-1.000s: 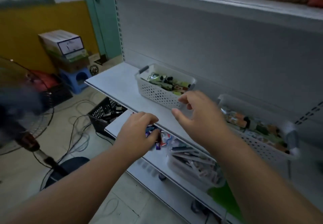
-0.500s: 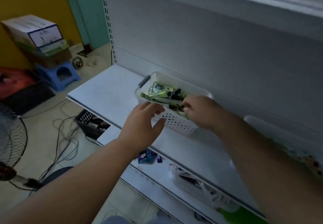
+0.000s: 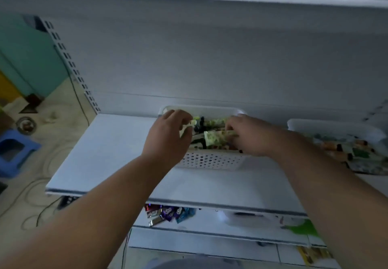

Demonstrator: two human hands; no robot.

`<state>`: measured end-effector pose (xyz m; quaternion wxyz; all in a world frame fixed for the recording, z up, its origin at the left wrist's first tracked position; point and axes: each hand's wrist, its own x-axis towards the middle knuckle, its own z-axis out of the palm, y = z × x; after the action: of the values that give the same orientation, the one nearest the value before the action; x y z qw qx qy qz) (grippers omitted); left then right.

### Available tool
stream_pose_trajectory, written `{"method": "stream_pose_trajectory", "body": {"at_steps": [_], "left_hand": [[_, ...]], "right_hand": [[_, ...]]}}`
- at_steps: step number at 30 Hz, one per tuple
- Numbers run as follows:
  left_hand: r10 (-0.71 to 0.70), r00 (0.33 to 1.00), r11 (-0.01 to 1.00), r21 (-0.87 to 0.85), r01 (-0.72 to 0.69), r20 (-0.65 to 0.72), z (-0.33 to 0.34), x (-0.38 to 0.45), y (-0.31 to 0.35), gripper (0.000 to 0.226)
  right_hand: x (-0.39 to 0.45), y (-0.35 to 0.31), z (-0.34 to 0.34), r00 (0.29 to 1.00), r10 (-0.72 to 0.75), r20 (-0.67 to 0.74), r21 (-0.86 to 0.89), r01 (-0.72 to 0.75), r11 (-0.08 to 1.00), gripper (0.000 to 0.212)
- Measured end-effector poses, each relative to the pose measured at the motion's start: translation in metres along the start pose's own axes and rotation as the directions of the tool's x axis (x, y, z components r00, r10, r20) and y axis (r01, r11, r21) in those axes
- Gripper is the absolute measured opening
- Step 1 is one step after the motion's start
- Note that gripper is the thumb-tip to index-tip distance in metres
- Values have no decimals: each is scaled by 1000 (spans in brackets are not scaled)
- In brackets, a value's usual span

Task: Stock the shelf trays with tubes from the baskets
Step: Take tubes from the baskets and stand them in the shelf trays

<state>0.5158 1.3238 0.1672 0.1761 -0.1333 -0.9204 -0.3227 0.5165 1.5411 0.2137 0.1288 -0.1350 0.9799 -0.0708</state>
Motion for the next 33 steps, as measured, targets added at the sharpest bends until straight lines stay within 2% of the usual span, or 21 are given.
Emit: {"method": "stream_pose_trajectory", "body": {"at_steps": [3, 6, 8, 11, 13, 14, 16, 18, 20, 22, 23, 24, 25, 26, 28, 33], "left_hand": [[-45, 979, 990, 144, 16, 201, 9, 31, -5, 32], [-152, 877, 929, 370, -31, 456, 22, 50, -9, 32], [-143, 853, 903, 419, -94, 501, 27, 57, -11, 28], [-92, 877, 932, 350, -91, 472, 24, 61, -14, 36], [-6, 895, 940, 308, -147, 446, 19, 59, -13, 36], [70, 910, 944, 267, -192, 408, 15, 57, -10, 31], [191, 951, 963, 142, -230, 241, 1, 51, 0, 18], [146, 989, 989, 11, -146, 37, -15, 40, 17, 18], [-72, 995, 983, -174, 60, -62, -19, 24, 34, 25], [-326, 945, 866, -396, 306, 16, -9, 6, 51, 28], [-424, 900, 732, -544, 410, 107, -2, 0, 60, 26], [-484, 847, 540, -686, 488, 221, 5, -6, 69, 22], [-497, 804, 340, -779, 526, 327, 12, -11, 79, 17], [-479, 780, 200, -815, 544, 403, 20, -15, 90, 12], [-431, 753, 87, -807, 584, 498, 37, -26, 116, 8], [-313, 670, -155, -732, 663, 673, 96, -58, 212, 17]], "right_hand": [[-21, -3, 3, 985, 102, -138, 306, -55, 950, 16], [-27, -5, 17, 932, 220, -288, 525, -38, 850, 23], [-31, -6, 25, 911, 289, -294, 645, -34, 763, 33], [-34, -6, 34, 891, 378, -251, 832, -1, 555, 25], [-36, -6, 37, 869, 426, -252, 886, 30, 462, 17], [-37, -6, 38, 861, 443, -248, 907, 46, 418, 14], [-37, -7, 39, 858, 462, -226, 948, 84, 307, 11], [-40, -9, 36, 858, 472, -202, 973, 123, 193, 11], [-44, -9, 32, 851, 485, -200, 979, 157, 128, 10], [-53, -4, 29, 837, 500, -222, 975, 200, 98, 7], [-59, 0, 28, 830, 504, -239, 970, 222, 96, 5], [-65, 5, 28, 822, 509, -256, 966, 239, 100, 7], [-73, 12, 30, 811, 519, -269, 962, 250, 108, 11], [-83, 20, 31, 800, 534, -274, 961, 252, 116, 13], [-109, 39, 35, 764, 583, -275, 960, 251, 124, 13], [-204, 108, 46, 652, 703, -284, 958, 217, 186, 13]]}}
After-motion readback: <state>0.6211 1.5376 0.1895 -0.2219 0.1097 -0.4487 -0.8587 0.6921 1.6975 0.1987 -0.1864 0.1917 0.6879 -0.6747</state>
